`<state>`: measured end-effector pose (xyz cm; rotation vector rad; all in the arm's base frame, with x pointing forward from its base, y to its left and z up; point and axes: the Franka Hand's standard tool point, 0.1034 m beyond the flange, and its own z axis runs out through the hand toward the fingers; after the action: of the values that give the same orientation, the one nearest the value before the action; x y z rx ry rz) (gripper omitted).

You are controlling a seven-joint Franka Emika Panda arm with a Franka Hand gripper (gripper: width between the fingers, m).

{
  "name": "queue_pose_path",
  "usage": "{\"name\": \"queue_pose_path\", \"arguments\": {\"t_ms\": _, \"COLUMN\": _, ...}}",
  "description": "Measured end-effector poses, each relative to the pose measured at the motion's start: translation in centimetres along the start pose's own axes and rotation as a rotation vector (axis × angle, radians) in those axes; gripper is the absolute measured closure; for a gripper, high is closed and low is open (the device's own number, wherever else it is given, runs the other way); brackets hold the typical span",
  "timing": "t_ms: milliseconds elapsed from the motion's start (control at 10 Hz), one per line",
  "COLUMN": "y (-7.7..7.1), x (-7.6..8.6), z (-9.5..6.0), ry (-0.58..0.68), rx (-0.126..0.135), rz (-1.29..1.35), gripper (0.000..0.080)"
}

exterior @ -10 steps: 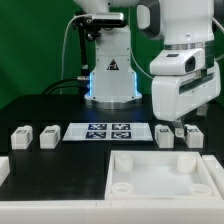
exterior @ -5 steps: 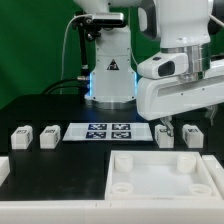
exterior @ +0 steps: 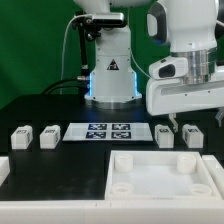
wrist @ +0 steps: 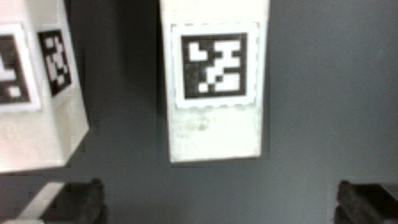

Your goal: Assemble one leg

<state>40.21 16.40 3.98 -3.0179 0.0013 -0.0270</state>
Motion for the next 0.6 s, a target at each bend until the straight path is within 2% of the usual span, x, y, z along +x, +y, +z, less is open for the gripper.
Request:
{"name": "queue_pose_path", "arguments": {"t_ms": 100, "y": 0.1, "x": -0.3, "z": 0.1, "ry": -0.046, "rx": -0.007, "rz": -0.008, "gripper": 0.015}}
{"name": "queue_pose_path", "arguments": {"t_ms": 200, "y": 0.4, "x": -0.8, "z": 0.0, "ry": -0.191, "rx": -0.022, "rz": -0.02, "gripper": 0.015}}
{"name": "queue_pose_path", "arguments": {"t_ms": 300, "y": 0.3, "x": -0.4, "z": -0.1, "ry": -0.257, "rx": -0.024, "rz": -0.01, "gripper": 0.015}}
{"name": "queue_pose_path", "arguments": {"t_ms": 400, "y": 0.0, "x": -1.7, "z": 0.1, "ry": -0.418, "rx": -0.048, "rz": 0.032, "gripper": 0.015}}
{"name": "queue_pose_path", "arguments": {"t_ms": 500, "y": -0.5, "x": -1.9, "z": 0.3, "ry": -0.569, "rx": -0.07, "rz": 0.081, "gripper": 0.015}}
{"name": "queue_pose_path", "arguments": {"t_ms": 600, "y": -0.8, "x": -1.3, "z": 0.7, "ry": -0.646, "rx": -0.069, "rz": 0.088, "gripper": 0.015}}
